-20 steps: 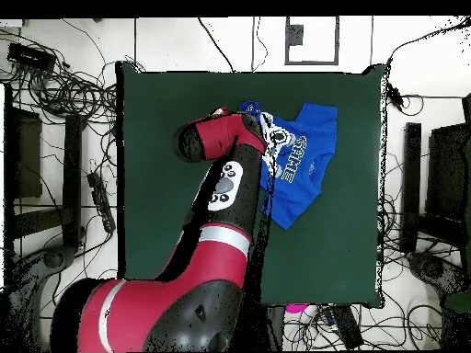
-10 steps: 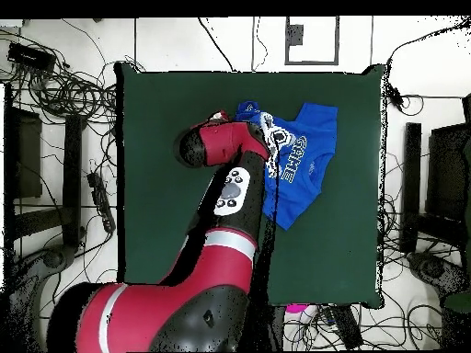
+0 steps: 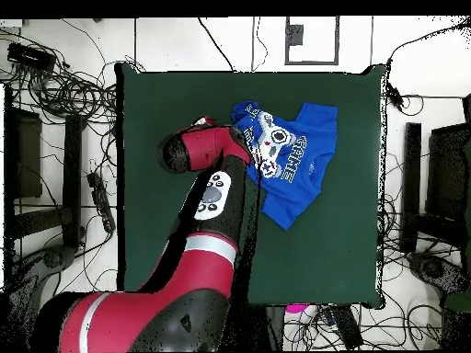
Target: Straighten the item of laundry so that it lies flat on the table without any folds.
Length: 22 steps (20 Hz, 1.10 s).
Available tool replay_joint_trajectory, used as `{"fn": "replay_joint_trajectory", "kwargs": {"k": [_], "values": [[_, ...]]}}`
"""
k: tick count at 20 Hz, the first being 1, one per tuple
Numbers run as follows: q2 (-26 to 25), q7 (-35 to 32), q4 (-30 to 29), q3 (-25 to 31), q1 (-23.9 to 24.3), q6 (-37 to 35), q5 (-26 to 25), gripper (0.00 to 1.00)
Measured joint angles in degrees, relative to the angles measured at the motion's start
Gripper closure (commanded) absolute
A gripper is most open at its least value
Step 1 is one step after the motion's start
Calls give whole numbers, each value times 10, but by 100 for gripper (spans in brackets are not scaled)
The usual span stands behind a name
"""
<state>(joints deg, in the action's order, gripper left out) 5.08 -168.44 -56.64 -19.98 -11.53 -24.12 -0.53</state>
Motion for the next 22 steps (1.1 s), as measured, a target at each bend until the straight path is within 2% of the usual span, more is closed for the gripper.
{"fn": "replay_joint_trajectory", "kwargs": {"k": [9,22], "values": [[4,0,-3,13,5,0,11,0],[59,0,-65,152,115,-12,43,0]]}}
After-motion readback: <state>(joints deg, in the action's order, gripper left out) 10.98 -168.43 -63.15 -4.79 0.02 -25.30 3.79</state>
